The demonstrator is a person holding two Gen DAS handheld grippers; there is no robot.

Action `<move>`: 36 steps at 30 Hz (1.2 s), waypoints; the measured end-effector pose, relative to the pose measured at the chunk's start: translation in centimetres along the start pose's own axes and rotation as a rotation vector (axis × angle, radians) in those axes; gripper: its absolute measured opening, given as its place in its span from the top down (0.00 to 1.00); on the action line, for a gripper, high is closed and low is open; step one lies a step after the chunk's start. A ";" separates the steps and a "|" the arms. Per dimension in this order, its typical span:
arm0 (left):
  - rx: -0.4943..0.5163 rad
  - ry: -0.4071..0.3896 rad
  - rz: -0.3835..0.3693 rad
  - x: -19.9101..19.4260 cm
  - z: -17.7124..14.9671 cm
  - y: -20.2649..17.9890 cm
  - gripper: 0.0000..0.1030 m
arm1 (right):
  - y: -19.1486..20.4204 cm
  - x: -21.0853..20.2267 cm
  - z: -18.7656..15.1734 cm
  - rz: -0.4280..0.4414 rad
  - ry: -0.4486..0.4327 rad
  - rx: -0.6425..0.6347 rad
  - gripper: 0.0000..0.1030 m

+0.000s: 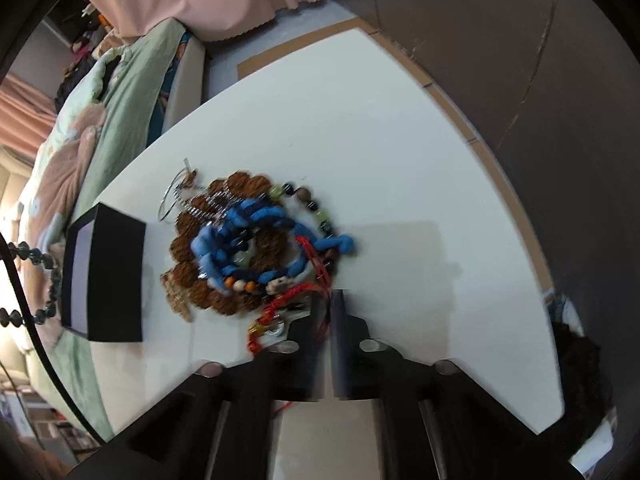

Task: Organize jewelry
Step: 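Carry the bracelets with the right tool into the black box and open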

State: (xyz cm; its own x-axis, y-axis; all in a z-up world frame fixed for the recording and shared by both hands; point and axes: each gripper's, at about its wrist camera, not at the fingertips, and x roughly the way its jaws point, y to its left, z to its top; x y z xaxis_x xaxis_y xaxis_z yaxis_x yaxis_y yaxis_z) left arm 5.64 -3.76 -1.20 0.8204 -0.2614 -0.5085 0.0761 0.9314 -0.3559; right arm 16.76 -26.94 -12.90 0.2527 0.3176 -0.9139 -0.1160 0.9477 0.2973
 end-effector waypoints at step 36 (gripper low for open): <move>-0.209 -0.067 0.064 -3.4 2.8 9.1 0.91 | 15.3 -2.6 -0.1 0.554 -0.139 -0.100 0.70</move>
State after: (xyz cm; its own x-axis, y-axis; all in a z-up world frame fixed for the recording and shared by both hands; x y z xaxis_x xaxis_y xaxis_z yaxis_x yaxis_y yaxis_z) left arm 5.17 6.27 -0.50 0.8562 -0.1799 -0.4842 -0.0905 0.8707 -0.4834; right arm 14.21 -13.25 -5.99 0.2510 0.7728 -0.5829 -0.3556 0.6337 0.6870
